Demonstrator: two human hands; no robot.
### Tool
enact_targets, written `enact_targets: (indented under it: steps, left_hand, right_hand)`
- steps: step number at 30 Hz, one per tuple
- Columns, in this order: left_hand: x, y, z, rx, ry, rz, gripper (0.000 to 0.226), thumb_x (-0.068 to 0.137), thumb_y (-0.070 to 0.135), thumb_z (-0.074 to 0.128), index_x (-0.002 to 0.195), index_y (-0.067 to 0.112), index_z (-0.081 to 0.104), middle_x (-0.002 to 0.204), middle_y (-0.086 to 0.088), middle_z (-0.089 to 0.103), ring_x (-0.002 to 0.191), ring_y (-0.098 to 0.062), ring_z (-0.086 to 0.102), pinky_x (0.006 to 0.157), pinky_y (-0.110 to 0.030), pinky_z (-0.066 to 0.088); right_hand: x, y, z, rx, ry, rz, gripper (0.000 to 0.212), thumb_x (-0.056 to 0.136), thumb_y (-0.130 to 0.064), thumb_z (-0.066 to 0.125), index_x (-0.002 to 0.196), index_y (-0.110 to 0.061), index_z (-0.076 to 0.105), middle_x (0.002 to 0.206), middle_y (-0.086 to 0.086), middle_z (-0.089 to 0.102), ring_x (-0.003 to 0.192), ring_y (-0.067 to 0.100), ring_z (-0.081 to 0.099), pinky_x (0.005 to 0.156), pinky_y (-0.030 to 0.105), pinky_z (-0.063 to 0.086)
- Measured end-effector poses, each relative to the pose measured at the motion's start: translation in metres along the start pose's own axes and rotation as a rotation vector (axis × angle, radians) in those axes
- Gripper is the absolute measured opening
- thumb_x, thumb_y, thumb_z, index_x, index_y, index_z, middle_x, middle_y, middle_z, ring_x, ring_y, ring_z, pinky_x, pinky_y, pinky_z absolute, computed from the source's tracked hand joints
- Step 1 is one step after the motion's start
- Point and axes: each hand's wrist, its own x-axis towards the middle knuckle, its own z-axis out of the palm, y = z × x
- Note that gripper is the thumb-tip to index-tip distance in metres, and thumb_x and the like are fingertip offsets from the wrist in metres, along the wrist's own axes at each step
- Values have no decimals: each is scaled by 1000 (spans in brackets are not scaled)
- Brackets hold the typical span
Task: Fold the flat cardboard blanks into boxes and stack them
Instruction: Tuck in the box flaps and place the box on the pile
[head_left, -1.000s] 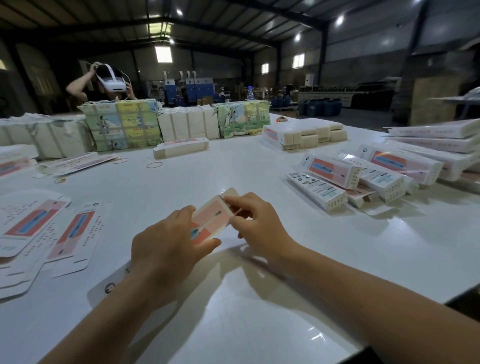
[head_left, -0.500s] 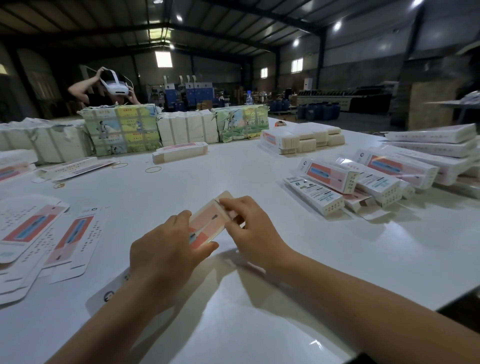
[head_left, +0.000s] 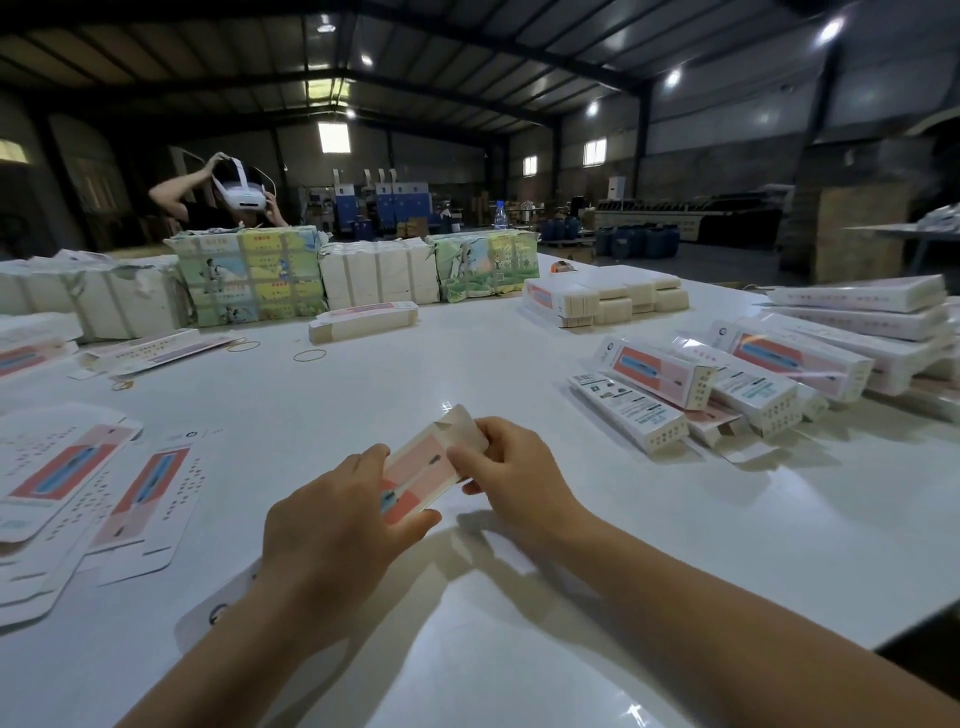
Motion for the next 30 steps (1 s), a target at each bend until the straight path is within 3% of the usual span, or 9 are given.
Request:
enact_targets:
  steps: [4, 6, 8, 10, 12, 16, 20, 24, 30]
  left_hand:
    - [1, 3, 1, -1, 14, -16, 58, 75, 74, 49, 115, 31, 46, 104, 13, 61, 76, -13, 60, 65, -27, 53]
    - [1, 1, 0, 4, 7, -21, 57, 76, 74, 47, 114, 32, 46, 100, 14, 60, 73, -10, 58, 62, -23, 49]
    - [1, 0, -1, 20, -2, -10, 57, 77, 75, 44, 115, 33, 44, 101, 15, 60, 74, -9, 57, 61, -20, 46]
    - [0, -1, -3, 14, 3, -3, 58, 78, 74, 45, 118, 32, 43, 105, 14, 60, 76, -10, 57, 66, -22, 49]
    - [0, 0, -5, -1, 12, 6, 57, 79, 71, 47, 120, 31, 42, 106, 13, 59, 79, -12, 58, 70, -27, 52]
    - [0, -1, -9, -47, 29, 30, 55, 80, 66, 53, 120, 30, 43, 107, 11, 60, 82, -14, 60, 72, -33, 54]
    - [0, 0, -10, -77, 56, 72, 58, 79, 63, 58, 124, 30, 44, 108, 11, 60, 81, -15, 60, 69, -33, 55]
    - [1, 1, -10, -79, 88, 98, 60, 77, 59, 63, 126, 28, 47, 108, 8, 63, 80, -16, 61, 64, -31, 53]
    - [1, 2, -12, -62, 125, 129, 62, 76, 57, 65, 127, 25, 50, 110, 5, 65, 82, -19, 63, 62, -30, 51]
  right_hand:
    - [-10, 1, 9, -599, 9, -382, 28, 99, -21, 40, 122, -12, 55, 92, 10, 67, 79, 28, 59, 67, 29, 37]
    - [-12, 2, 13, -660, -3, -504, 32, 100, -19, 39, 128, -9, 49, 93, 12, 66, 80, 30, 58, 65, 26, 30]
    - [-14, 0, 13, -613, 12, -548, 24, 99, -20, 42, 115, -9, 55, 85, 11, 65, 73, 28, 54, 62, 27, 29]
    - [-15, -2, 10, -511, 15, -508, 13, 96, -20, 46, 90, -18, 56, 67, 0, 59, 61, 18, 47, 59, 28, 32]
    - [-14, -3, 8, -382, 10, -407, 21, 94, -23, 47, 76, -19, 56, 55, -6, 50, 55, 12, 42, 57, 26, 35]
    - [-8, -9, 3, 78, -33, -73, 23, 92, -24, 57, 82, -16, 76, 77, 6, 72, 72, 20, 62, 69, 35, 53]
    - [-2, -11, -4, 360, -130, 142, 14, 84, -9, 66, 96, -12, 72, 87, 7, 72, 82, 17, 66, 67, 25, 52]
    - [1, -13, -7, 366, -148, 142, 21, 86, -7, 64, 106, -7, 69, 96, 13, 72, 86, 20, 67, 70, 26, 54]
    - [-1, -15, -9, 344, -114, 90, 16, 90, -15, 62, 90, -24, 76, 89, 8, 74, 82, 20, 67, 80, 37, 57]
